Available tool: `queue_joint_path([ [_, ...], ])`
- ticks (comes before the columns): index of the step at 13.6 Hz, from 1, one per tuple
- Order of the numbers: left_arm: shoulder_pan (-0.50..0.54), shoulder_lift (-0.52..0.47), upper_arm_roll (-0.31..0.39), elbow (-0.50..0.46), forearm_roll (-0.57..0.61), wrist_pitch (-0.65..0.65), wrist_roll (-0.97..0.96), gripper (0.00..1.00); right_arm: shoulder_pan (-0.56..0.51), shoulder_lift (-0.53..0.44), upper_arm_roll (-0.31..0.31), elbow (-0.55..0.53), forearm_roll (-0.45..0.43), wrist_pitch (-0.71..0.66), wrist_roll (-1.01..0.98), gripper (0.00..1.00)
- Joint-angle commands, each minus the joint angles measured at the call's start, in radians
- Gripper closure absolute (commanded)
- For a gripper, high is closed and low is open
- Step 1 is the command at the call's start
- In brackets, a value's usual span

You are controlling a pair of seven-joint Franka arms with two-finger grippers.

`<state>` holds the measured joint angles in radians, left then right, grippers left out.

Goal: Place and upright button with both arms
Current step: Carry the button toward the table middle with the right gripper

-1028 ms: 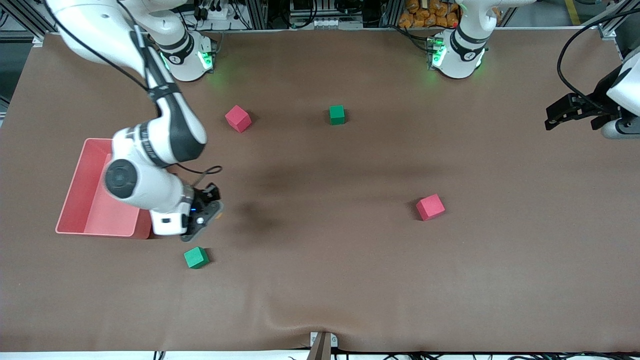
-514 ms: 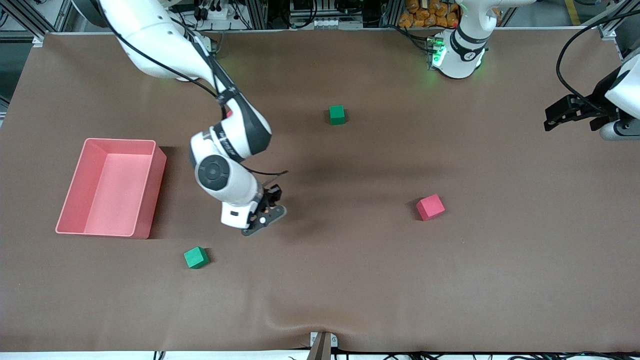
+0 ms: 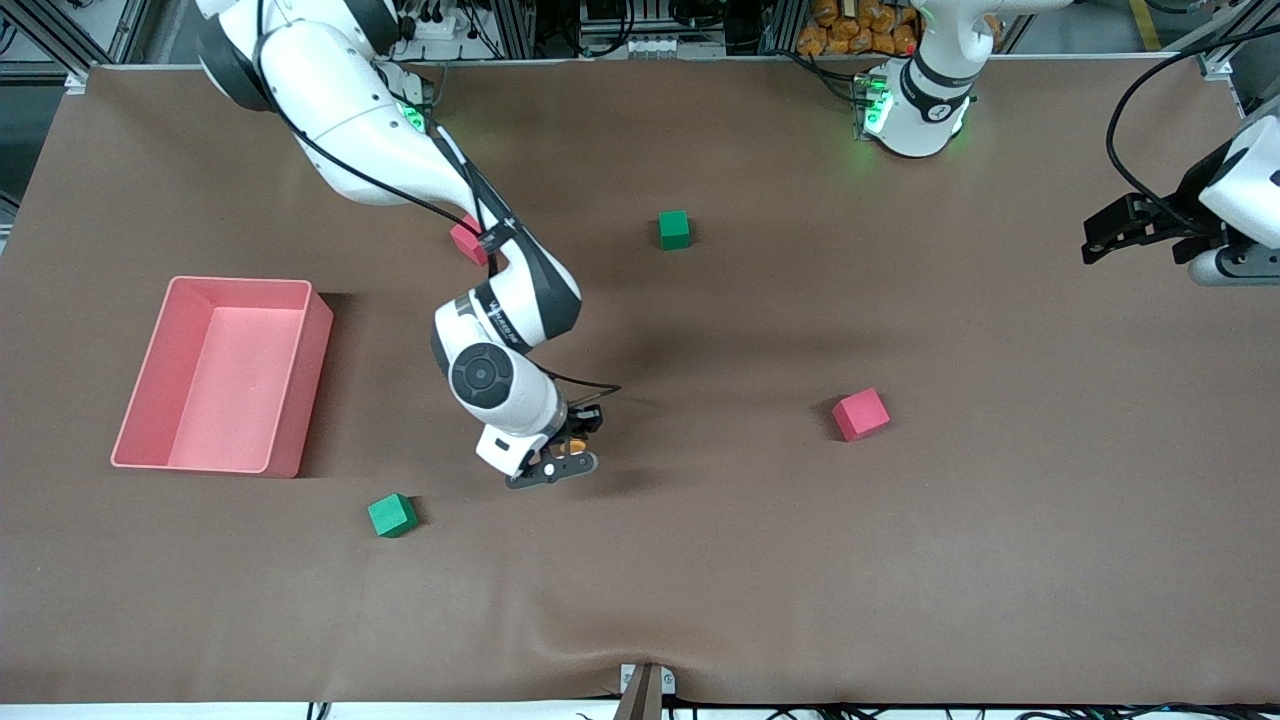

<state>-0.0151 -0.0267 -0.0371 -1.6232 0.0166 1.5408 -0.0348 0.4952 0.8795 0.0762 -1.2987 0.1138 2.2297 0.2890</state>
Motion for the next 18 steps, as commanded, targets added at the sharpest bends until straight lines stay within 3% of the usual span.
queue_joint_path([
  [1, 0.000, -0.002, -0.003, 0.000, -0.012, -0.002, 0.012, 0.00, 0.035, 0.078, -0.009, 0.122, -0.006, -0.012, 0.088, 0.89],
  [7, -0.002, -0.001, -0.003, -0.006, -0.012, -0.002, 0.012, 0.00, 0.060, 0.113, -0.009, 0.133, -0.006, 0.093, 0.093, 0.80],
  [8, -0.002, 0.001, -0.003, -0.006, -0.012, -0.002, 0.013, 0.00, 0.062, 0.116, -0.009, 0.131, -0.006, 0.093, 0.093, 0.73],
  [10, 0.000, 0.005, -0.003, -0.006, -0.012, -0.002, 0.013, 0.00, 0.069, 0.118, -0.009, 0.122, -0.008, 0.093, 0.090, 0.00],
  [18, -0.014, 0.014, -0.003, 0.009, -0.015, 0.002, 0.000, 0.00, 0.065, 0.078, -0.010, 0.122, -0.014, 0.081, 0.091, 0.00],
])
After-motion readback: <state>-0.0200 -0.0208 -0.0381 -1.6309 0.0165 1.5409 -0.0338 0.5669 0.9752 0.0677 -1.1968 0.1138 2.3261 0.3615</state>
